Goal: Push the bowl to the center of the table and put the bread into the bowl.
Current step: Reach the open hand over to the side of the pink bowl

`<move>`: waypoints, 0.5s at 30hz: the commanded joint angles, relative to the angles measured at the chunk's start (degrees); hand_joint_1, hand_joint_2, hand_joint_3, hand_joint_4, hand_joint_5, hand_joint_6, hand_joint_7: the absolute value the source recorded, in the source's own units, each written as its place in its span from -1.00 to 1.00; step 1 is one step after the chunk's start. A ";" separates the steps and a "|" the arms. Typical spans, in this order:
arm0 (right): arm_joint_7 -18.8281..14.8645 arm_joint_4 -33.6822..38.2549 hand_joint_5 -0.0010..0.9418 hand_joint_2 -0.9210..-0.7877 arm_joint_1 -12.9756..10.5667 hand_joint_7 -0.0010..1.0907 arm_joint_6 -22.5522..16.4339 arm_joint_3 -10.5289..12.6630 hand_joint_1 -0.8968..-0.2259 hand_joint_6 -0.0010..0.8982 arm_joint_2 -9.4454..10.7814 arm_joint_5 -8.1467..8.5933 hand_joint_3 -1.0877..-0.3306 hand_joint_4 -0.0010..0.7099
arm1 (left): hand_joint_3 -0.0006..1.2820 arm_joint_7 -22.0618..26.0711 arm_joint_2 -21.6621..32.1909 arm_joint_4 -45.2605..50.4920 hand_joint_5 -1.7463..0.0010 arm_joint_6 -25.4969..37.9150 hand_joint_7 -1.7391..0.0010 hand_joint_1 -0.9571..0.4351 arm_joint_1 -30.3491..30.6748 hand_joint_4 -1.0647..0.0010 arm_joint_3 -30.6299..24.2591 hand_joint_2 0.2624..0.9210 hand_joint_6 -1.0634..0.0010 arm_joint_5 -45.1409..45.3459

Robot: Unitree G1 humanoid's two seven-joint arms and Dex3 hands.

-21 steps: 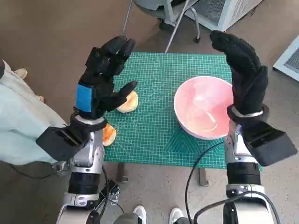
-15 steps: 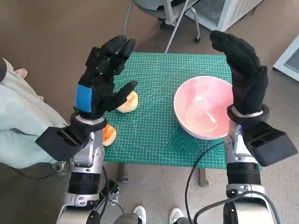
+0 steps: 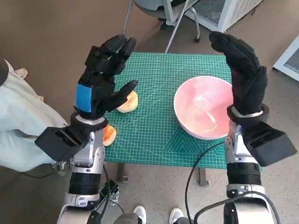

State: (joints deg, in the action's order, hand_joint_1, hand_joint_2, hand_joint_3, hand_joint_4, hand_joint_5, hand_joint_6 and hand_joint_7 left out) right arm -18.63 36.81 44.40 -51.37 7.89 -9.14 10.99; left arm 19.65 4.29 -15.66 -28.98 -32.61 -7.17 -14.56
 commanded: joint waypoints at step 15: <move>3.52 10.56 -1.00 -1.00 -5.07 0.36 -5.09 9.84 0.16 -1.00 -8.86 0.69 -0.18 -0.13 | -0.62 -1.01 -0.21 -0.31 1.00 -2.19 0.33 -0.11 1.81 0.20 -0.22 1.00 0.52 0.60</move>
State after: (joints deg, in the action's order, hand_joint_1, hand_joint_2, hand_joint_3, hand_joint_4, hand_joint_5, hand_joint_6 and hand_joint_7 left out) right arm -18.40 43.90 41.78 -55.29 16.04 -17.36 13.83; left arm 18.73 4.14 -15.70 -30.30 -31.33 -7.47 -14.10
